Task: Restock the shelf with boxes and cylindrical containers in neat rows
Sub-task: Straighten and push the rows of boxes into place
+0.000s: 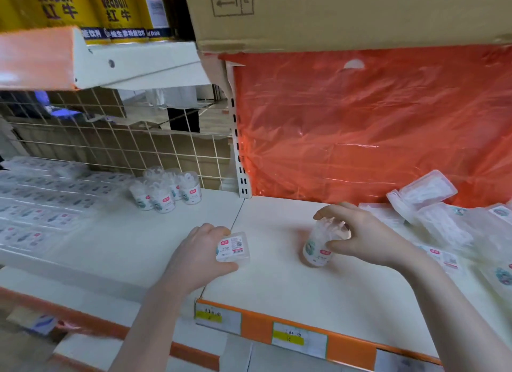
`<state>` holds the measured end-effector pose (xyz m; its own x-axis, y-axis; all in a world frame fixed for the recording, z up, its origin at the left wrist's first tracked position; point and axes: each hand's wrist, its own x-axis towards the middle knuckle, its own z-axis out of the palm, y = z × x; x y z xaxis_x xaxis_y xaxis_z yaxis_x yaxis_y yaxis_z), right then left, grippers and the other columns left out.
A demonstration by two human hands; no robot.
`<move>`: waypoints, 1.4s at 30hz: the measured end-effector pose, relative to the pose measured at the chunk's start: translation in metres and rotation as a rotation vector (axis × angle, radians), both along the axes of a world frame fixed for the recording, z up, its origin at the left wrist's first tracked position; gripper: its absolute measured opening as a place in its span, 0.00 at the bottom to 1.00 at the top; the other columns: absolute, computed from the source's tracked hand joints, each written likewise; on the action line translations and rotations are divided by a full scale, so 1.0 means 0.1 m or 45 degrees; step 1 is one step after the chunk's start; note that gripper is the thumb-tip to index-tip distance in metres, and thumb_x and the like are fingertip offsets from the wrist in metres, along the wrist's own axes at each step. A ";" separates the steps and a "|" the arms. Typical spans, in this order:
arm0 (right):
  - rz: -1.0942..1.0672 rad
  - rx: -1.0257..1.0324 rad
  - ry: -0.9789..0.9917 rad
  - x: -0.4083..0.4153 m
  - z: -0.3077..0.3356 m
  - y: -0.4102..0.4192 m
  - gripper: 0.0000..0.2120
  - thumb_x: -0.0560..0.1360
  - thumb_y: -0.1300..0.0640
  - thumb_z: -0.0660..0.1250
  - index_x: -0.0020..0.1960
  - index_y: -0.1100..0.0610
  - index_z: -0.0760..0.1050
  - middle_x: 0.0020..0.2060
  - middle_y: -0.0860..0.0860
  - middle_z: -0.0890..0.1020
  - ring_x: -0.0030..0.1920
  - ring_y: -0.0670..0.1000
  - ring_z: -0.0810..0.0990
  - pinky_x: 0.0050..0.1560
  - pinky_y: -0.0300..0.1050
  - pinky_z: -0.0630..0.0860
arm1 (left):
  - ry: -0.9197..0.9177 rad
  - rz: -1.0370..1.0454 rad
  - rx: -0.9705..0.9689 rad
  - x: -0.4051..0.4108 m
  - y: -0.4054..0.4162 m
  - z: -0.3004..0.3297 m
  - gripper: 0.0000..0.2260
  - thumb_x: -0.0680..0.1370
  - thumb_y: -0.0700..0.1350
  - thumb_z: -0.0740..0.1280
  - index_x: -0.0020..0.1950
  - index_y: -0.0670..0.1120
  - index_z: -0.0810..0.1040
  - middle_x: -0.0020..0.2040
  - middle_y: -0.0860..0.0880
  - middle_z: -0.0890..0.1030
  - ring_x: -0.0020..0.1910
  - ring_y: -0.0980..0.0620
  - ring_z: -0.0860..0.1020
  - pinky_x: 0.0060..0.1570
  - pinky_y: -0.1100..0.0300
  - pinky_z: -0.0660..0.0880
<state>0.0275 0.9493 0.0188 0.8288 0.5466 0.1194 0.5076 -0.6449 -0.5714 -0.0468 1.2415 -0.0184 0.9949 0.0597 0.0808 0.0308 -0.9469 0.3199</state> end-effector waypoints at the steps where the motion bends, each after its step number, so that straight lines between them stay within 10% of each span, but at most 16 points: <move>1: 0.032 0.027 0.008 -0.02 0.02 0.11 0.23 0.65 0.62 0.72 0.53 0.41 0.71 0.51 0.42 0.73 0.50 0.37 0.71 0.47 0.31 0.67 | -0.013 0.005 -0.011 -0.05 0.12 0.02 0.29 0.69 0.56 0.72 0.68 0.54 0.69 0.56 0.53 0.70 0.59 0.53 0.68 0.57 0.59 0.68; 19: -0.006 -0.065 -0.048 -0.30 0.06 2.97 0.23 0.65 0.62 0.73 0.58 0.50 0.74 0.53 0.44 0.76 0.51 0.45 0.72 0.43 0.29 0.66 | -0.008 -0.050 0.040 -0.70 2.85 0.08 0.30 0.70 0.58 0.70 0.69 0.54 0.67 0.59 0.54 0.70 0.60 0.54 0.67 0.51 0.62 0.66; 29: -0.070 -0.413 -0.138 0.08 0.23 3.39 0.24 0.66 0.65 0.68 0.58 0.48 0.73 0.54 0.48 0.78 0.48 0.54 0.77 0.46 0.52 0.76 | -0.026 -0.079 0.008 -0.50 3.07 0.11 0.30 0.71 0.58 0.69 0.70 0.55 0.65 0.62 0.54 0.69 0.63 0.54 0.66 0.56 0.60 0.67; 42: 0.035 -0.616 -0.224 0.54 0.08 3.55 0.24 0.68 0.65 0.68 0.60 0.46 0.73 0.60 0.48 0.73 0.49 0.52 0.76 0.45 0.48 0.77 | 0.049 -0.058 -0.005 -0.21 3.09 0.06 0.29 0.70 0.60 0.69 0.69 0.57 0.65 0.61 0.56 0.68 0.63 0.55 0.65 0.58 0.54 0.71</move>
